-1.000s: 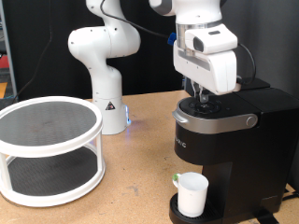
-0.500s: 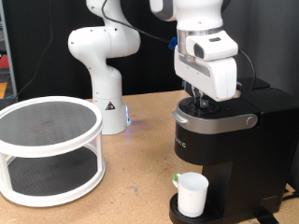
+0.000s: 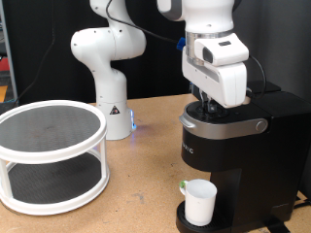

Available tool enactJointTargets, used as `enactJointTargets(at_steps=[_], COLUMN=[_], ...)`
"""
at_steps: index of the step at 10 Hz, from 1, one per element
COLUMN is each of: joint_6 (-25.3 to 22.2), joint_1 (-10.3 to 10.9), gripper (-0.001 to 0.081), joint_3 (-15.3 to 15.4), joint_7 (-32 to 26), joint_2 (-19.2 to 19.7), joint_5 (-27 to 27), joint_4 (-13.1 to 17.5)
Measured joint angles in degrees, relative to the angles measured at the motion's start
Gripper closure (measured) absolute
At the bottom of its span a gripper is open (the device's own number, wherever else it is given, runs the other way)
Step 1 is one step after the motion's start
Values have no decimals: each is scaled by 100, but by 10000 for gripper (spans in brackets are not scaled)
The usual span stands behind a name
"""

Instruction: Make a cup of coffee with the keurig machine

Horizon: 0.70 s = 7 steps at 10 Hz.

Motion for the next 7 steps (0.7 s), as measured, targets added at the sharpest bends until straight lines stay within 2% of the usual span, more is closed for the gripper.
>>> enactJointTargets(at_steps=[4,7], joint_6=[-693,-728], joint_1=[-19,-24], gripper=[805,805], joint_3=[-14,-15], joint_7=[56,89], joint_2=[246,304], joint_5=[0,0], joint_4=[403,478])
